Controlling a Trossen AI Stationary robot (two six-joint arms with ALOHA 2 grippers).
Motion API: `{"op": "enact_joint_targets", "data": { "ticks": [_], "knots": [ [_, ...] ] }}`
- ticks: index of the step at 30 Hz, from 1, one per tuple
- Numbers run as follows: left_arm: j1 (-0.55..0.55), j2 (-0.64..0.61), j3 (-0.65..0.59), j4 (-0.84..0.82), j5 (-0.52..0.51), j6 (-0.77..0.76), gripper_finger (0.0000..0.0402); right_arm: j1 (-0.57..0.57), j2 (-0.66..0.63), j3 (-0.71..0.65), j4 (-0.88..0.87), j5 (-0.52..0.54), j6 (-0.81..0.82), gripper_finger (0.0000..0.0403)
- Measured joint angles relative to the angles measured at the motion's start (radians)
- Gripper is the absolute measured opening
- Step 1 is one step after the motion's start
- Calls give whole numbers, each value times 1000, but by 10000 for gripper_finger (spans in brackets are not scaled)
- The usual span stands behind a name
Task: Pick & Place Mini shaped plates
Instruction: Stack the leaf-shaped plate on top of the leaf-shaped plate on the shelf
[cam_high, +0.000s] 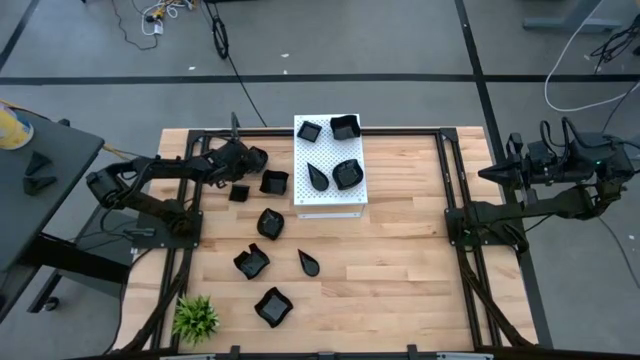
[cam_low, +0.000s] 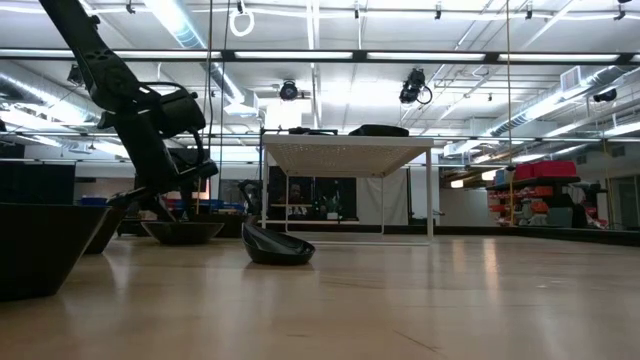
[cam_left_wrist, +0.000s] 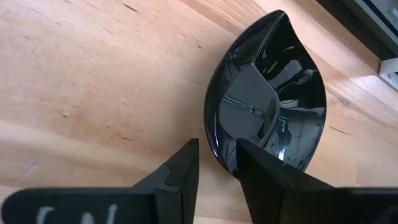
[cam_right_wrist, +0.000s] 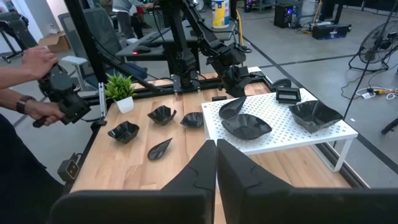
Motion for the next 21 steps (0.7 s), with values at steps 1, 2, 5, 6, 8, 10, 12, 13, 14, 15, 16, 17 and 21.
{"op": "enact_joint_targets", "data": {
  "ticks": [1, 2, 5, 6, 8, 10, 12, 13, 14, 15, 16, 17, 21],
  "knots": [
    [0, 0, 0, 0, 0, 0, 107, 0, 0, 0, 0, 0, 0, 19],
    [0, 0, 0, 0, 0, 0, 103, 0, 0, 0, 0, 0, 0, 19],
    [0, 0, 0, 0, 5, 0, 92, 0, 0, 0, 0, 0, 0, 19],
    [0, 0, 0, 0, 9, 1, 88, 0, 0, 0, 0, 0, 0, 19],
    [0, 0, 0, 0, 16, 4, 80, 0, 0, 0, 0, 0, 0, 19],
    [0, 0, 0, 0, 17, 3, 73, 0, 0, 0, 0, 0, 0, 19],
    [0, 0, 0, 0, 20, 3, 66, 0, 0, 0, 0, 0, 0, 19],
    [0, 0, 0, 0, 20, 3, 62, 0, 0, 0, 0, 0, 0, 19],
    [0, 0, 0, 0, 20, 3, 58, 0, 0, 0, 0, 0, 0, 19],
    [0, 0, 0, 0, 20, 3, 54, 0, 0, 0, 0, 0, 0, 19],
    [0, 0, 0, 0, 20, 3, 51, 0, 0, 0, 0, 0, 0, 19],
    [0, -1, 0, 0, 20, 3, 47, 0, 0, 0, 0, 0, 0, 19],
    [0, -1, 0, 0, 34, 3, 33, 0, 0, 0, 0, 0, 0, 19]
  ]
}}
